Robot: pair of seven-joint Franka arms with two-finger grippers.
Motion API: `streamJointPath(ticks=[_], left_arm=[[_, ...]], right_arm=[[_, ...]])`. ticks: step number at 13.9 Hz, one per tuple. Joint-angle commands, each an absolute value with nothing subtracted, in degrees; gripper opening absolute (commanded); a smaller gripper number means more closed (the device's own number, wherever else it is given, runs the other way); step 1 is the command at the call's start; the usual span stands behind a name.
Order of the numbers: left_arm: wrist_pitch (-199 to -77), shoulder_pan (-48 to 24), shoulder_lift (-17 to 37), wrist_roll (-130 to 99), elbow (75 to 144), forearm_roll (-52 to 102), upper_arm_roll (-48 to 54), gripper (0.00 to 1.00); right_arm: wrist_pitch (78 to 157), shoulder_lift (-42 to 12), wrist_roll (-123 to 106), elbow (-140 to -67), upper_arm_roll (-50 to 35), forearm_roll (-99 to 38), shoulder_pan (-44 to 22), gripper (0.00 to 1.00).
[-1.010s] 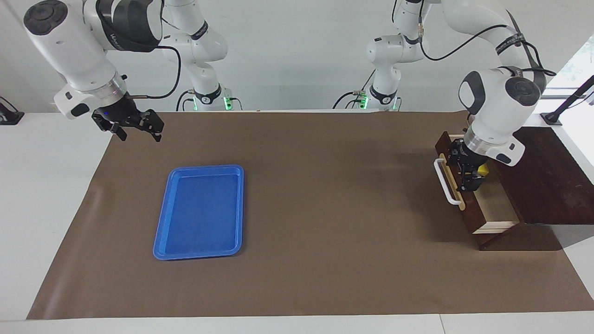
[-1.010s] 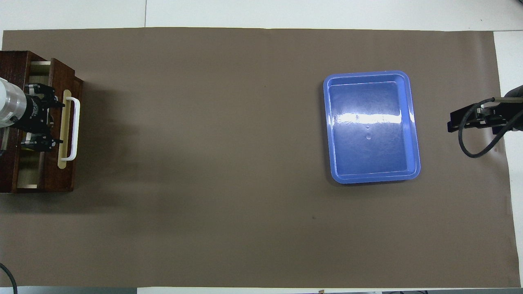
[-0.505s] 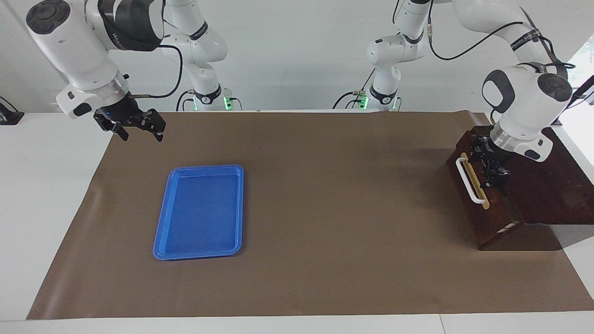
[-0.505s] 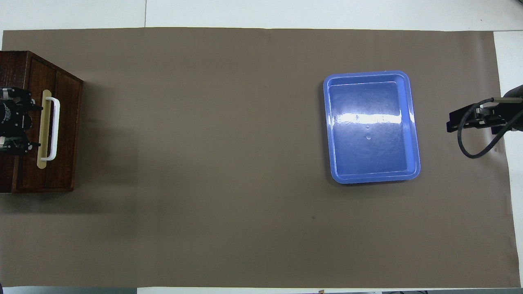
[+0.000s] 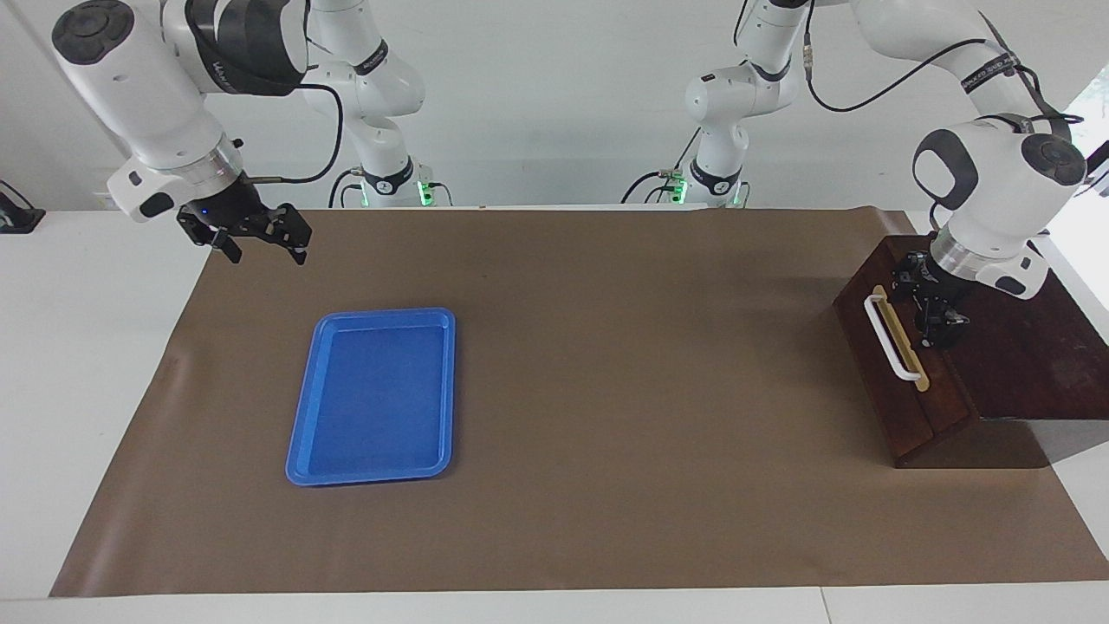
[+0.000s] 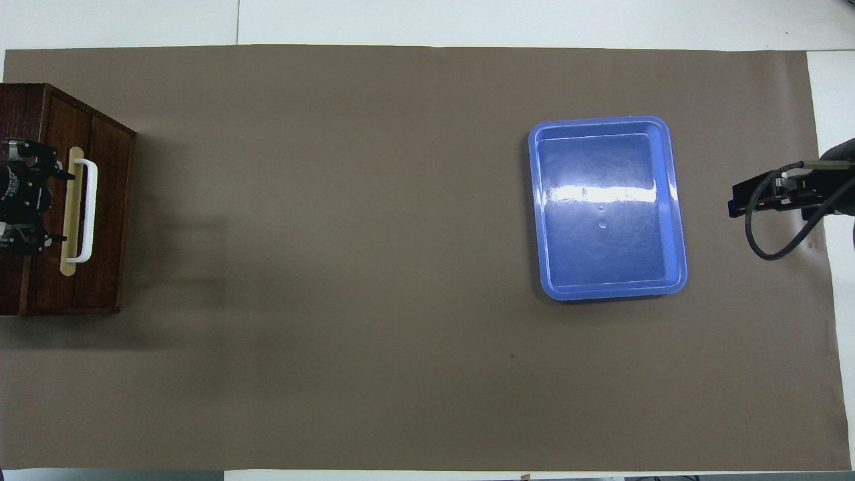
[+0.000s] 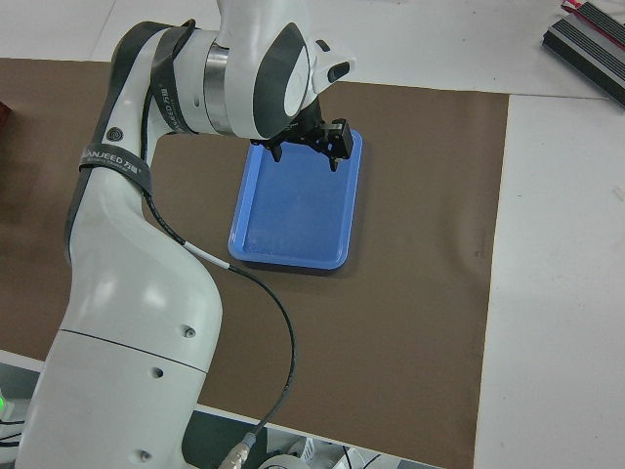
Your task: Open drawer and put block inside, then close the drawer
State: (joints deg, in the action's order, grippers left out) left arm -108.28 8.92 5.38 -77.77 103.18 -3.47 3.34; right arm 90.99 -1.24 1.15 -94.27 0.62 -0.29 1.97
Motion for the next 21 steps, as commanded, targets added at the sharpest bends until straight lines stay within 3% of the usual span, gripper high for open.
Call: streamJointPath(ticks=[1, 8, 17, 21], left_arm=[[-101.36, 8.17, 0.01, -69.21, 102.66, -3.52, 3.42, 1.00], [-87.46, 7.83, -1.41, -42.93, 94.84, -1.14, 9.30, 1.00], [-84.20, 3.52, 2.81, -19.25, 91.94, -0.79, 7.47, 1.00], [-83.33, 1.76, 0.71, -12.24, 92.73, -0.70, 5.36, 1.00]], right_arm=[[91.32, -0.61, 1.93, -94.22, -0.26, 2.45, 2.46, 1.00], [90.62, -0.79, 1.93, -93.87, -0.26, 2.90, 2.46, 1.00], [86.75, -2.11, 2.02, -90.62, -0.18, 1.14, 3.08, 1.00], [85.61, -2.02, 1.93, -89.92, -0.18, 0.88, 3.16, 1.00]])
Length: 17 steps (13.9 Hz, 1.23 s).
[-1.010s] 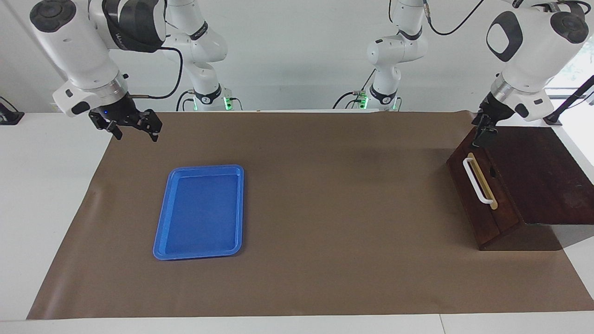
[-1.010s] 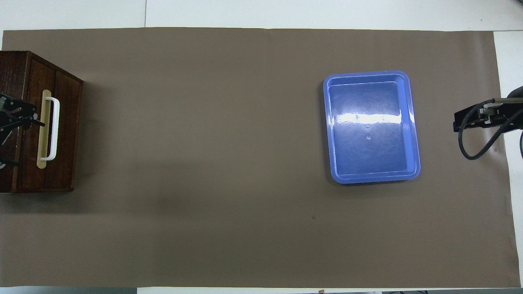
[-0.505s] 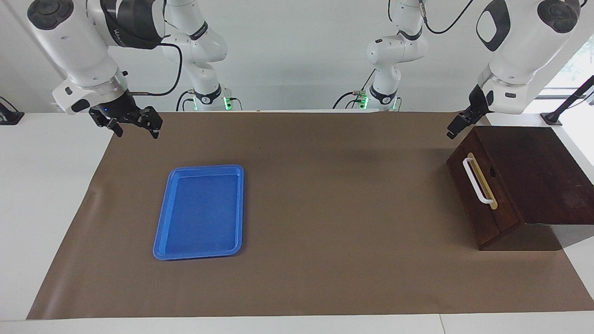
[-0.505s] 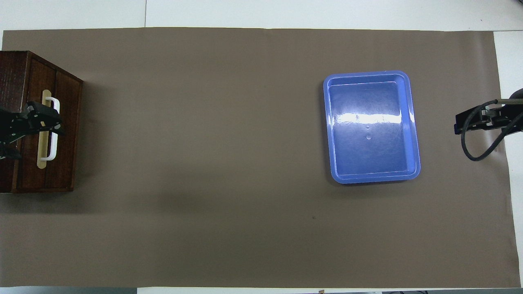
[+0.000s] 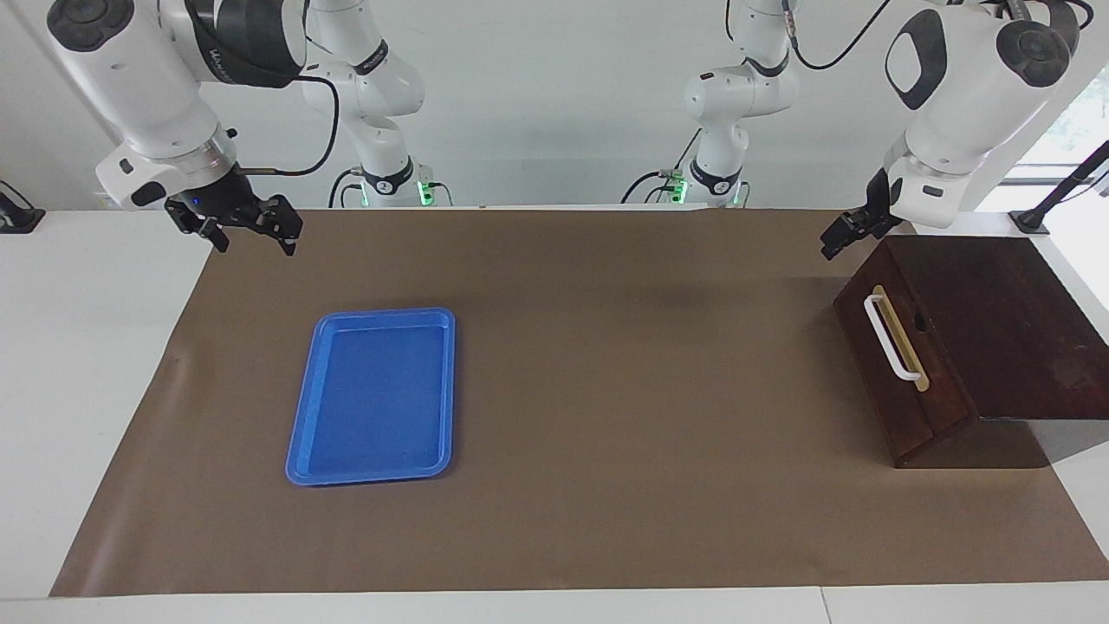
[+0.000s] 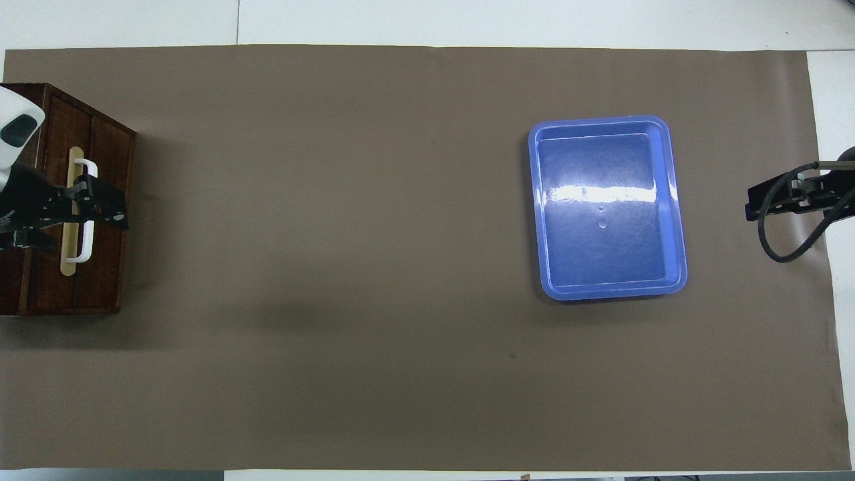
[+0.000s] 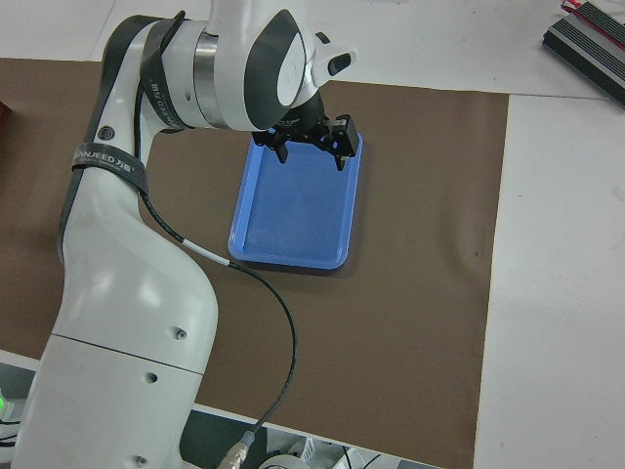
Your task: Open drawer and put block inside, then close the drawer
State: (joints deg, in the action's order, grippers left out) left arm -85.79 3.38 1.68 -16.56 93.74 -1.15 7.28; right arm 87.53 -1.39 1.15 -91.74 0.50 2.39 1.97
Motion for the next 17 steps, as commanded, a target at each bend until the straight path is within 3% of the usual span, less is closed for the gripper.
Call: streamJointPath(ticks=[1, 17], left_arm=[[-81.49, 1.84, 0.70, -11.00, 91.77, -0.79, 4.93, 1.00], [-89.64, 1.58, 0.44, -8.88, 90.97, 2.73, 4.66, 1.00]], right_arm=[[85.26, -2.02, 1.93, -89.22, -0.18, 0.79, 3.16, 1.00], [84.99, -0.88, 1.93, -90.00, -0.09, 1.05, 2.99, 1.00]])
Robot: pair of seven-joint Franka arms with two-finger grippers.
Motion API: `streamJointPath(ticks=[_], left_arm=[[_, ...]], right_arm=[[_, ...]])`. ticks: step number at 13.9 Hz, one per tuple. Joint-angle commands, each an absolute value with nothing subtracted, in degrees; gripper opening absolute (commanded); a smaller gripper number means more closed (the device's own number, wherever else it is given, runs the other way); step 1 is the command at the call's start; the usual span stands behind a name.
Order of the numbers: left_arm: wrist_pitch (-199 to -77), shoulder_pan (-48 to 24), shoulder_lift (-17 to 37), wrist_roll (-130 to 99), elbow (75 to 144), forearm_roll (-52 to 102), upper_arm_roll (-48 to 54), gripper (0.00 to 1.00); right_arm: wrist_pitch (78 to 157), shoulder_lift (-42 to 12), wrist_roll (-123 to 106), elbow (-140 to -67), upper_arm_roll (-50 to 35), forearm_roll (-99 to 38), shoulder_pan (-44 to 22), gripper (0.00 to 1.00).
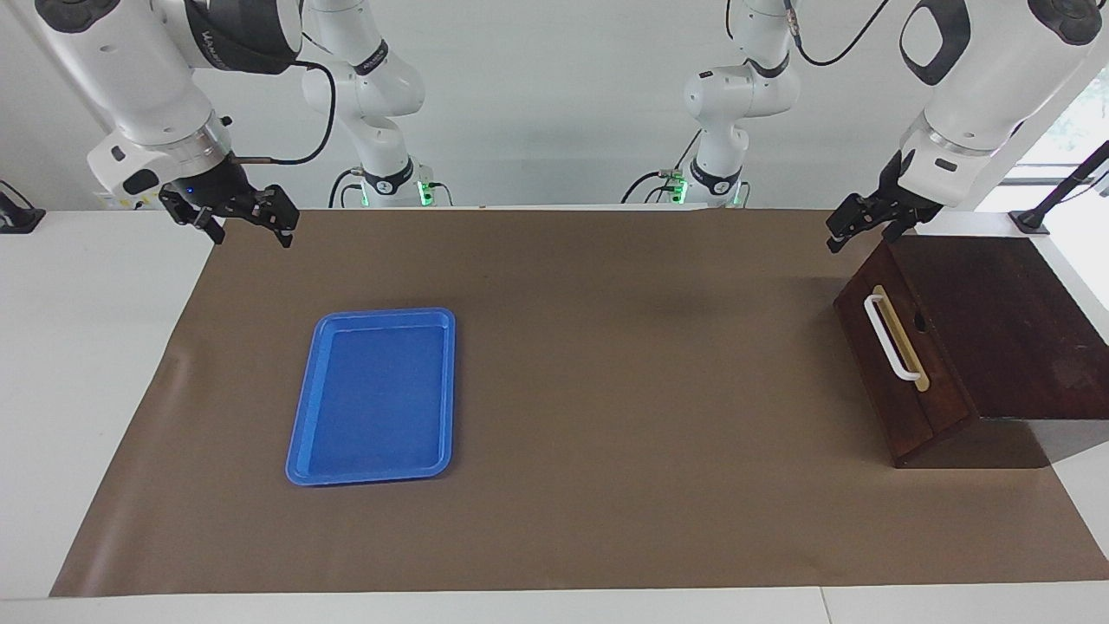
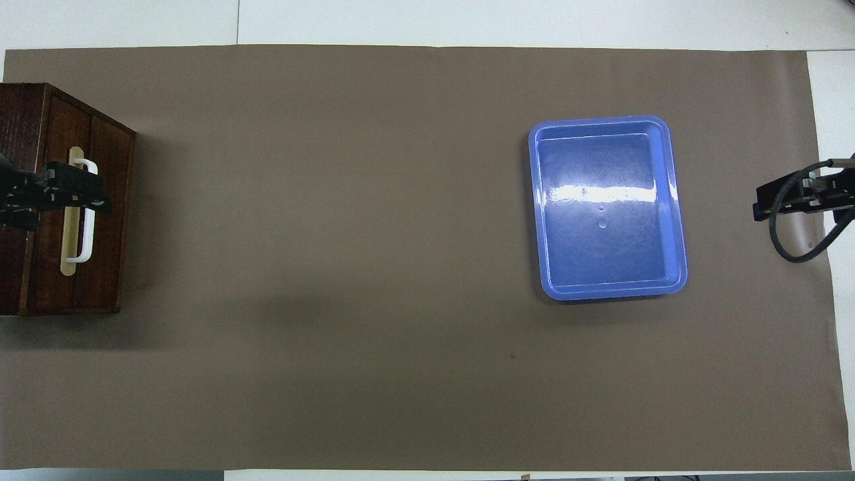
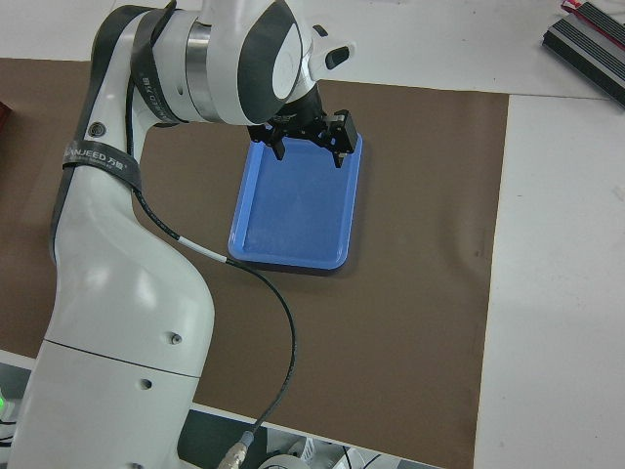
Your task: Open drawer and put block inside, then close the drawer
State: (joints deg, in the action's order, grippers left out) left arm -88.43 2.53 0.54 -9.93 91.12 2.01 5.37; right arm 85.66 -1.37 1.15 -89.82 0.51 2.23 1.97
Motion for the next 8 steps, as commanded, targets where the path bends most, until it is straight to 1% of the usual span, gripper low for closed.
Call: streamJointPath(ticks=[1, 3, 8], left_arm=[[-89.56, 1.58, 0.44, -8.01, 90.97, 2.55, 4.83, 1.00], [-89.74, 1.67, 0.61, -2.58, 90.62, 2.64, 4.83, 1.00], [-88.77, 1.67, 0.53, -1.58, 90.44, 2.64, 4.66, 1.00]], right_arm=[[84.99, -0.88, 1.93, -90.09, -0.09, 1.05, 3.08, 1.00], [84.99, -0.88, 1.93, -90.09, -0.09, 1.05, 2.99, 1.00], [84.90, -0.88, 2.02, -90.17, -0.09, 1.05, 3.16, 1.00]])
